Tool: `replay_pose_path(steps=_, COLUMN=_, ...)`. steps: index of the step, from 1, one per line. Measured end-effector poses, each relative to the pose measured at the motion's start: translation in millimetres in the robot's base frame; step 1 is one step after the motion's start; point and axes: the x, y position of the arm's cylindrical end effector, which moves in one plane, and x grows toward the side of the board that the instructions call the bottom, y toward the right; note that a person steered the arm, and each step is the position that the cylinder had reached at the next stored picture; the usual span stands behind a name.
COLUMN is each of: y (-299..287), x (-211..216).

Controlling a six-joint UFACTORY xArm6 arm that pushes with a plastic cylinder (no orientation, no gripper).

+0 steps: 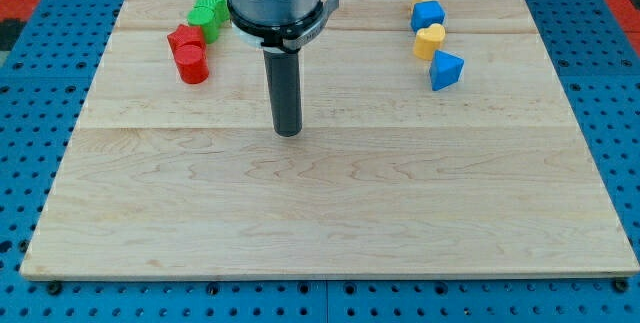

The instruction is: Push the blue cube a bit left

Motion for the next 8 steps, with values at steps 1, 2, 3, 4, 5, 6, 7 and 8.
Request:
replay_pose_path(steps=1, y=0, x=0)
replay_pose_path(steps=2, y=12, x=0)
replay_pose_path(steps=3, y=43, x=0)
replay_pose_path(steps=4, y=125, x=0)
replay_pose_path(steps=5, y=170, x=-15)
replay_pose_path(steps=6, y=209, x=-35)
replay_pose_path(steps=7, y=156, x=-40)
replay_pose_path(steps=8, y=85, x=-40)
